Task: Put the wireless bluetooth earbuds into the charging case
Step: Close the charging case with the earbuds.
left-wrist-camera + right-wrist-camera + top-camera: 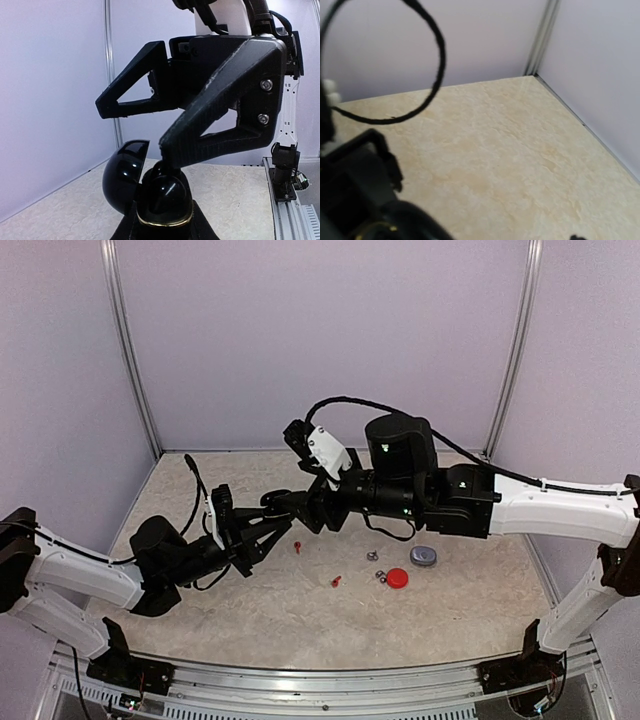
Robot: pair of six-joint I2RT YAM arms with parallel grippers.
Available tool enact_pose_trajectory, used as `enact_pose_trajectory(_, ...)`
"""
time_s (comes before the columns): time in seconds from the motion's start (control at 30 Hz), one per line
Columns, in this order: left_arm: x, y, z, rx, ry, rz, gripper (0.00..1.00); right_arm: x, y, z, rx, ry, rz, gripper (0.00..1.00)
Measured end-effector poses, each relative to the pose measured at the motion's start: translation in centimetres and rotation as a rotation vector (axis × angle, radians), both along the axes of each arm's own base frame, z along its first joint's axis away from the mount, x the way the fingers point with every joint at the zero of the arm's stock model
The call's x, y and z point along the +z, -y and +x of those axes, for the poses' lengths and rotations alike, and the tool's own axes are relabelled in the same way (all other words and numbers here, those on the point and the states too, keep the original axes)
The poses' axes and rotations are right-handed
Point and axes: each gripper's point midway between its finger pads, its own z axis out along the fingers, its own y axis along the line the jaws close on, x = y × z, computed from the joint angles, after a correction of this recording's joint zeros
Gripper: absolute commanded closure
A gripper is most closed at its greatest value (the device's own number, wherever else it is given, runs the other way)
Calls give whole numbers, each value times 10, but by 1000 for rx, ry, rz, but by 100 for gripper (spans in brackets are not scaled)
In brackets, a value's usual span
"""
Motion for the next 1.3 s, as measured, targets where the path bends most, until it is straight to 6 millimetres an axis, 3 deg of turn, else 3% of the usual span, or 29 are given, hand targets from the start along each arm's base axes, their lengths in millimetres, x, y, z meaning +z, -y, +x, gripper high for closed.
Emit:
enact_pose_trajectory(0.6,0,2,-4,-25,7,3,100,4,3,-1,10,-3,7,24)
enact_pose_trajectory(1.03,-1,6,-12,-46,32,18,100,2,8,11,-15,-17,11,28)
enact_pose_trajectory(1.3,-1,6,-11,-45,33,21,100,2,3,0,68,-38,22,28)
